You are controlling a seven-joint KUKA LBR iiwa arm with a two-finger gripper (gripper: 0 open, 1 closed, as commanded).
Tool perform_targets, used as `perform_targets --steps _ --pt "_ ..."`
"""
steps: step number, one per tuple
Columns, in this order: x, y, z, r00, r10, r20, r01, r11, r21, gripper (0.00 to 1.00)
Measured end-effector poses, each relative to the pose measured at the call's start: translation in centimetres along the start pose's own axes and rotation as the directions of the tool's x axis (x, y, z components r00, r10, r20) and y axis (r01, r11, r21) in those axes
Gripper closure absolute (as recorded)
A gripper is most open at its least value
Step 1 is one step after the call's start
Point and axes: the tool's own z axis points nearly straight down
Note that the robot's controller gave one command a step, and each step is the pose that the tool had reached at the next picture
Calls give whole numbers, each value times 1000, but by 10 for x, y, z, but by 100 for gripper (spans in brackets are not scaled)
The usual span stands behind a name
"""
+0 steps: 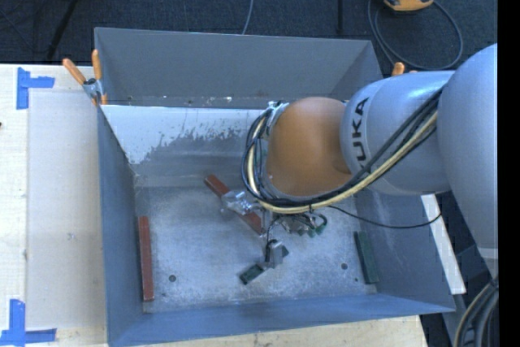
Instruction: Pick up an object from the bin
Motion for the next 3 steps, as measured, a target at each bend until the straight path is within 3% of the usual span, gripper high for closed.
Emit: perform_targets --steps 1,2,3 --pt "20 21 -7 955 -296 -4 296 955 -3 0" --pt "60 32 5 965 -261 -2 261 965 -2 0" --pt "89 9 9 871 -491 1 491 871 2 100"
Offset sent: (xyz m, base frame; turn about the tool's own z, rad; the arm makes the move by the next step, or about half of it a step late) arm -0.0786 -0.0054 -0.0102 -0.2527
